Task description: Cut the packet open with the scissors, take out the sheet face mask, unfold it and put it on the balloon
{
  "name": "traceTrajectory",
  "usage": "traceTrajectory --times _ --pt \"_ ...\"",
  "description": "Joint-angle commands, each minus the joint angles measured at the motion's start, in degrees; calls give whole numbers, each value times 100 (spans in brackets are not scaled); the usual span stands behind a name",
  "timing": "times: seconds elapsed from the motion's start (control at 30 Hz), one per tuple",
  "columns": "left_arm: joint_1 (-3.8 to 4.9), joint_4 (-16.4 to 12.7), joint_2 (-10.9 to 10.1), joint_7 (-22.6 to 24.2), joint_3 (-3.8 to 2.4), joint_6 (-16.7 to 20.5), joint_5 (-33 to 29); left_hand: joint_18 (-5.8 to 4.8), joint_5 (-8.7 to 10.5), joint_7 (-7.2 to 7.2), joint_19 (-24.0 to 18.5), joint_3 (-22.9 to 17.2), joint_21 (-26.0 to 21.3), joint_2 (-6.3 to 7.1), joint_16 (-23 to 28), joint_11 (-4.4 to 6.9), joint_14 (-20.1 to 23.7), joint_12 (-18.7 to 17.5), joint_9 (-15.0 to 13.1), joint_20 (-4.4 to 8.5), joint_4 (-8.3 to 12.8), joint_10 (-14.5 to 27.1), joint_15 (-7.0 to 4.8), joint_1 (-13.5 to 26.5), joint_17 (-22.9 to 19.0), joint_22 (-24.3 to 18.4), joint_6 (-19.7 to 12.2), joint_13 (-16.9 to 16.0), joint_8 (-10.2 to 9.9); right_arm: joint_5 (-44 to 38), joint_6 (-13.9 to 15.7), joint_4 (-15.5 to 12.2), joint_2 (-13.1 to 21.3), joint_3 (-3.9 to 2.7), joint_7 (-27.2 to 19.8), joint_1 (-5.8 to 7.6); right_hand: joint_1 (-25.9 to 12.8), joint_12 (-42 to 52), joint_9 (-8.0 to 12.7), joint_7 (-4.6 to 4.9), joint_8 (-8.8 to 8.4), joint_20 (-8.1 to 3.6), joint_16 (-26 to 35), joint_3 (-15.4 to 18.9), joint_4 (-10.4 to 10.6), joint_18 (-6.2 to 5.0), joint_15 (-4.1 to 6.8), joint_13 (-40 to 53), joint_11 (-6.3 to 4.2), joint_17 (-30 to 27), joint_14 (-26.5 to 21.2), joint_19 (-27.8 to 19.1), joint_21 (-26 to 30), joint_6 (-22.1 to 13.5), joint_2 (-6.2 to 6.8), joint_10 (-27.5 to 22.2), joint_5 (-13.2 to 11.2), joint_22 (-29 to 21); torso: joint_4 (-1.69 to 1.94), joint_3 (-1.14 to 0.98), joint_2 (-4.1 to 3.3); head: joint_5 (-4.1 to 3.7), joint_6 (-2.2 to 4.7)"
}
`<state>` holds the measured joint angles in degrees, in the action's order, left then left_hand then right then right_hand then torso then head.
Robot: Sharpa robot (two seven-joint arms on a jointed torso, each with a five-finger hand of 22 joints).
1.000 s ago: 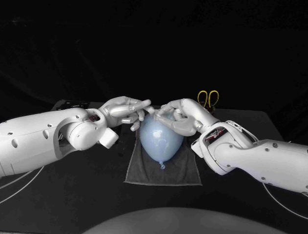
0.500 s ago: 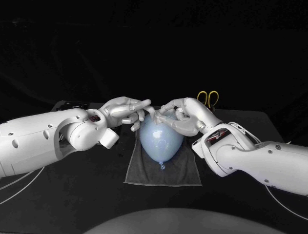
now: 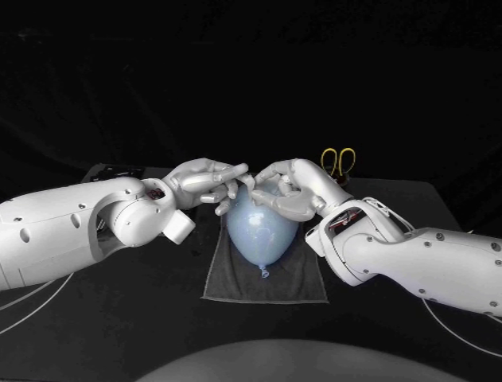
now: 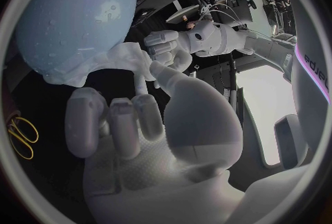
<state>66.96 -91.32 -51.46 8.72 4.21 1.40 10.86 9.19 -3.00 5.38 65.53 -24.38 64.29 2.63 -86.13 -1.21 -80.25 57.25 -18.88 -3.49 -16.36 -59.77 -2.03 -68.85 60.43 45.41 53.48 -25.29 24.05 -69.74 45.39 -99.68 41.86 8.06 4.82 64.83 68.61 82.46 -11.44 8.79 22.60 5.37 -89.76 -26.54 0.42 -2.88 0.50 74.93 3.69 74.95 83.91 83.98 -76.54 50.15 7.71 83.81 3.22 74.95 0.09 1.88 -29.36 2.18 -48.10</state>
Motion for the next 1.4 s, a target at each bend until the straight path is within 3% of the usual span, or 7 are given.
traceTrajectory --times 0.03,0.7,0.8,0.87,1.0,1.13,1.4 --pt "5 -31 19 112 -7 -196 -57 -73 18 48 36 -15 40 -33 -24 -38 -24 49 34 -24 -13 32 13 -12 14 15 -62 -21 -72 -5 -163 7 -33 -5 -32 -1 -4 -26 11 7 -27 30 -24 50 9 3 -42 735 37 1505 609 119 23 -33 64 -22 -12 1121 -1 -3 2 -1 12" --pt "5 -86 66 110 -7 -298 -57 -80 19 190 35 71 70 -63 -44 -161 -38 207 260 -106 -35 118 118 123 95 61 -300 -78 -445 76 -279 -29 -60 -4 -6 -1 -266 -55 32 -26 -61 40 -24 674 339 -18 -39 696 22 1505 609 75 120 18 213 -75 36 1095 -10 -8 2 -20 31" --pt "5 -99 75 112 -7 -304 -45 -80 20 199 34 110 74 -61 -45 -170 -35 225 288 -117 -36 126 128 173 93 68 -310 -83 -487 190 -244 -30 -52 -4 1 -1 -243 -38 11 -58 -3 27 -24 671 414 -13 -18 709 -5 1505 609 88 88 125 79 -60 130 1104 -6 -9 -1 -23 40" --pt "5 -107 81 117 -7 -306 -29 -80 20 210 34 133 78 -62 -47 -179 -36 237 311 -124 -33 131 135 196 99 73 -338 -85 -529 315 -224 -33 -45 -4 -16 -1 -160 -17 6 -92 33 -2 -24 526 514 -10 12 727 -41 1505 609 101 64 214 -205 -36 266 1110 -5 -9 -4 -26 32" --pt "5 -110 91 126 -7 -284 4 -80 20 225 33 173 83 -57 -51 -191 -40 256 347 -135 -31 138 147 226 118 80 -382 -89 -595 535 -204 -44 -31 -4 -74 -1 -45 -2 7 -135 59 -31 -24 293 574 0 50 741 -82 1505 609 121 19 286 -463 -17 425 1123 -7 -7 -5 -33 21" --pt "5 -103 105 121 -7 -264 28 -79 21 238 30 224 88 -48 -55 -198 -40 277 391 -145 -30 145 155 247 125 87 -453 -92 -685 731 -201 -51 -18 -4 -167 -1 167 15 0 -174 93 -71 -24 -93 490 8 90 759 -125 1505 609 141 -25 328 -675 5 514 1136 -6 -6 1 -44 19" --pt "5 -69 109 146 -8 -156 42 -80 21 242 33 285 96 -31 -60 -199 -48 294 414 -150 -33 147 158 286 153 100 -471 -94 -730 1091 -345 -74 41 -4 -388 -1 158 3 -22 -153 141 -75 -24 -758 351 9 80 750 -108 1505 609 137 -15 304 -722 1 443 1134 -5 -6 2 -50 4"
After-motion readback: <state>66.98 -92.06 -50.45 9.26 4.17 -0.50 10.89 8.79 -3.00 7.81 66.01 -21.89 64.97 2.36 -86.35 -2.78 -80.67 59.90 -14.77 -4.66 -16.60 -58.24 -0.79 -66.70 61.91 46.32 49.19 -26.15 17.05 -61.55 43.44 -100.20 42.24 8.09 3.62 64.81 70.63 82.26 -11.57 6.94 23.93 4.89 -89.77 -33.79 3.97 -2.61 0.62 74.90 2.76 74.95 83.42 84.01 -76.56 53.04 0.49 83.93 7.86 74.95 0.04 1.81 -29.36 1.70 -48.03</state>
